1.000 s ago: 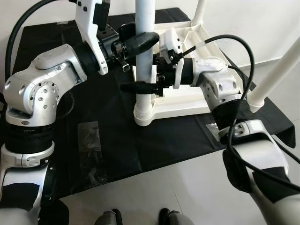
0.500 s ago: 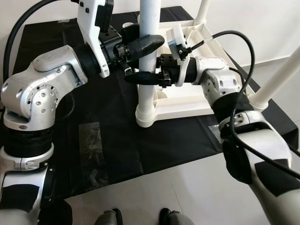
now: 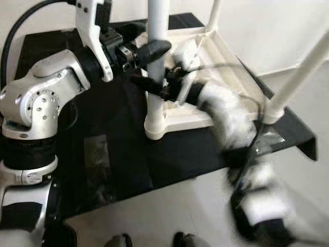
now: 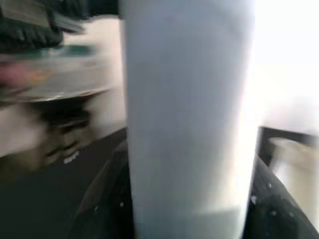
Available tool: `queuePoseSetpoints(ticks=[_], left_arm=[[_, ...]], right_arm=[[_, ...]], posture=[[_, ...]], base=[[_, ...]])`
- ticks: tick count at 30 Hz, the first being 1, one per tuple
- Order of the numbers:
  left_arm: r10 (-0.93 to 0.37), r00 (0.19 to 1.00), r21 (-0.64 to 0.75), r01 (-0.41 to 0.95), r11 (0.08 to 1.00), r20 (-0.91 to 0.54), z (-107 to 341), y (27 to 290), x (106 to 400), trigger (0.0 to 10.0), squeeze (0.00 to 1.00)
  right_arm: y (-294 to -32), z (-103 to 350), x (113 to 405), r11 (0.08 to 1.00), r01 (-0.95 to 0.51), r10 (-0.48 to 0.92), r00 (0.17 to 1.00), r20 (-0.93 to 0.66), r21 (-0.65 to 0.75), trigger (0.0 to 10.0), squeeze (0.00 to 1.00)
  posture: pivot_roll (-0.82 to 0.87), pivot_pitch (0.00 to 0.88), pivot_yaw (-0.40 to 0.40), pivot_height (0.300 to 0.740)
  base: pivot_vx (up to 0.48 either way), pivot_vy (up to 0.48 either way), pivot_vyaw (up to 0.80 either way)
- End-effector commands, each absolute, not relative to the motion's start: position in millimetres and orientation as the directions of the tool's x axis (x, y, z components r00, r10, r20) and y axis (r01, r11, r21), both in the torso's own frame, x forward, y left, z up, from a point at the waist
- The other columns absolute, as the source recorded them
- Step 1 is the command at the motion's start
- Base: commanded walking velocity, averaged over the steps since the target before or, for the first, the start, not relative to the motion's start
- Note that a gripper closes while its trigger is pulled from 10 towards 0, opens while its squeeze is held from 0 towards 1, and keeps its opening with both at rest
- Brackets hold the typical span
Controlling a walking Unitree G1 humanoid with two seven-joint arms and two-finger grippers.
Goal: Building children table
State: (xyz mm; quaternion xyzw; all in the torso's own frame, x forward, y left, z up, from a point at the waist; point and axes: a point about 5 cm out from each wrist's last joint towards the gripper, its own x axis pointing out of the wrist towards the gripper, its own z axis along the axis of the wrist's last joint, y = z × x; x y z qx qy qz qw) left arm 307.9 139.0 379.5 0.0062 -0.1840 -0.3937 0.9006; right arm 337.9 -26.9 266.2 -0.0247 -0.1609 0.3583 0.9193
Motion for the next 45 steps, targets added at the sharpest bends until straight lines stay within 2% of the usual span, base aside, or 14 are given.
queuePoseSetpoints(ticks=[1,14,15,16,17,18,19,21,30,33,34,43,44,45], left_arm=[[-0.708,0.628,0.165,0.699,0.696,0.323,380.7,139.7,308.2,10.0,0.00],[-0.731,0.612,0.165,0.722,0.672,0.302,377.5,134.3,310.2,10.0,0.00],[-0.734,0.610,0.166,0.725,0.669,0.298,377.3,134.1,310.2,5.5,0.00],[-0.734,0.610,0.166,0.725,0.669,0.298,377.3,134.1,310.2,5.5,0.00],[-0.741,0.605,0.168,0.730,0.662,0.293,377.2,133.8,309.7,0.0,0.00],[-0.745,0.601,0.170,0.734,0.658,0.289,377.1,133.7,309.3,0.0,0.00],[-0.746,0.600,0.172,0.734,0.657,0.288,377.2,133.6,309.1,0.0,0.00],[-0.745,0.601,0.172,0.733,0.658,0.289,377.1,133.0,309.1,0.0,0.00],[-0.753,0.595,0.170,0.742,0.649,0.281,374.1,126.7,312.2,0.0,0.00],[-0.759,0.590,0.171,0.747,0.643,0.276,373.4,124.8,313.6,0.0,0.00],[-0.760,0.588,0.172,0.748,0.641,0.276,373.7,124.5,313.9,0.0,0.00],[-0.767,0.583,0.190,0.749,0.635,0.267,373.9,124.8,311.8,0.0,0.00],[-0.768,0.584,0.191,0.749,0.635,0.263,373.0,125.4,310.8,0.0,0.00],[-0.768,0.584,0.191,0.749,0.635,0.263,373.0,125.4,310.8,0.0,0.00]], right_arm=[[-25.0,211.4,337.7,0.840,-0.535,0.541,0.837,0.078,-0.088,0.0,0.00],[-8.8,227.6,341.4,0.862,-0.499,0.507,0.853,0.126,-0.091,0.0,0.00],[-9.7,228.1,337.8,0.870,-0.486,0.493,0.862,0.116,-0.089,0.0,0.00],[-9.7,228.1,337.8,0.870,-0.486,0.493,0.862,0.116,-0.089,0.0,0.00],[-9.1,229.1,334.4,0.870,-0.483,0.492,0.864,0.106,-0.096,2.5,0.00],[-8.3,229.8,332.1,0.870,-0.483,0.492,0.865,0.101,-0.102,2.5,0.00],[-7.1,231.3,331.2,0.866,-0.489,0.498,0.861,0.103,-0.103,6.5,0.00],[-4.5,234.5,331.4,0.863,-0.494,0.504,0.856,0.118,-0.104,10.0,0.00],[1.1,240.5,331.0,0.843,-0.523,0.536,0.832,0.141,-0.121,10.0,0.00],[0.1,247.1,330.8,0.829,-0.545,0.559,0.813,0.161,-0.128,10.0,0.16],[-0.1,255.0,331.0,0.786,-0.606,0.617,0.764,0.189,-0.120,10.0,1.00],[-38.4,294.7,338.1,0.315,-0.900,0.948,0.281,0.152,-0.300,10.0,1.00],[-49.9,295.7,341.0,0.202,-0.916,0.979,0.188,0.072,-0.346,10.0,0.00],[-49.9,295.7,341.0,0.202,-0.916,0.979,0.188,0.072,-0.346,10.0,0.00]], posture=[[-0.08,0.209,-0.024,0.740],[-0.09,0.180,-0.028,0.740],[-0.09,0.179,-0.028,0.740],[-0.09,0.179,-0.028,0.740],[-0.10,0.175,-0.027,0.740],[-0.10,0.175,-0.027,0.740],[-0.10,0.174,-0.027,0.740],[-0.10,0.170,-0.025,0.740],[-0.10,0.163,-0.021,0.740],[-0.10,0.162,-0.021,0.740],[-0.10,0.162,-0.021,0.740],[-0.09,0.172,-0.028,0.740],[-0.08,0.180,-0.034,0.740],[-0.08,0.180,-0.034,0.740]], base=[[0.000,0.000,0.00],[0.000,0.000,0.00],[0.000,0.000,0.00],[0.000,0.000,0.00],[0.000,0.000,0.00],[0.000,0.000,0.00],[0.000,0.000,0.00],[0.000,0.000,0.00],[0.000,0.000,0.00],[0.000,0.000,0.00],[0.000,0.000,0.00],[0.000,0.000,0.00],[0.000,0.000,0.00],[0.000,0.000,0.00]])
